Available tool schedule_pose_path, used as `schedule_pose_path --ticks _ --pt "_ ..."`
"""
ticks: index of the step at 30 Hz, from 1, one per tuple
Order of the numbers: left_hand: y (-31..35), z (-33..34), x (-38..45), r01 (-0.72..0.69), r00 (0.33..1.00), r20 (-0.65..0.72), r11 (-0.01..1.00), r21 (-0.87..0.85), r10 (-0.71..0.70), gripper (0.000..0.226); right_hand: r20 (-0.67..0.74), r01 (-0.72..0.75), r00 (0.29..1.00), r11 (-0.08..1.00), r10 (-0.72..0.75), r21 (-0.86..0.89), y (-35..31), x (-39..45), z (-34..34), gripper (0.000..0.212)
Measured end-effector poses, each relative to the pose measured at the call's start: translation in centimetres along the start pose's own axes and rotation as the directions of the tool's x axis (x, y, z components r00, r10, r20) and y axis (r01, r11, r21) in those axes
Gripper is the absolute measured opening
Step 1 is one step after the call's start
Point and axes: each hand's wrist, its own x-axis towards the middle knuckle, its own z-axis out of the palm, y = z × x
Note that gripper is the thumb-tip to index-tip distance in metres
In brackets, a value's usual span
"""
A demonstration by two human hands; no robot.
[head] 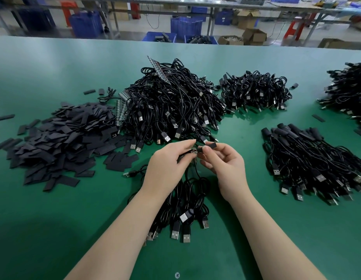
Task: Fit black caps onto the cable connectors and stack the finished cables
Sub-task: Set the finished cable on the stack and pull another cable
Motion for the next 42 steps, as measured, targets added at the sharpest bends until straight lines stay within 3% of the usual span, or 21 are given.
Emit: schedule_pose_path --ticks 4,10,20,37,42 --pt "0.26 -0.17 -0.12 0.013 0.994 -0.107 0.989 0.145 0.003 0.016 -0.002 0.005 1.000 1.000 -0.005 0.012 0.12 -0.10 0.16 0.010" --pt "0.41 -0.08 -0.02 -0.060 0.998 0.007 0.995 0.085 0.060 0.021 -0.031 0.017 0.999 1.000 -0.017 0.002 0.13 -0.10 0.20 0.009" --pt "0.66 0.09 -0.20 -0.118 0.990 -0.062 0.983 0.143 0.128 0.020 -0.041 0.016 0.999 1.000 -0.016 -0.011 0.27 -0.09 0.38 0.013" --pt "0.73 0.02 -0.10 -0.096 0.992 -0.069 0.990 0.099 0.103 0.018 0.008 0.011 1.000 0.998 -0.011 -0.056 0.19 0.18 -0.02 0.010" --pt "0.86 0.02 -0.16 -0.165 0.981 -0.073 0.970 0.178 0.180 0.017 -0.011 0.023 1.000 0.997 -0.024 -0.069 0.30 0.00 0.15 0.008"
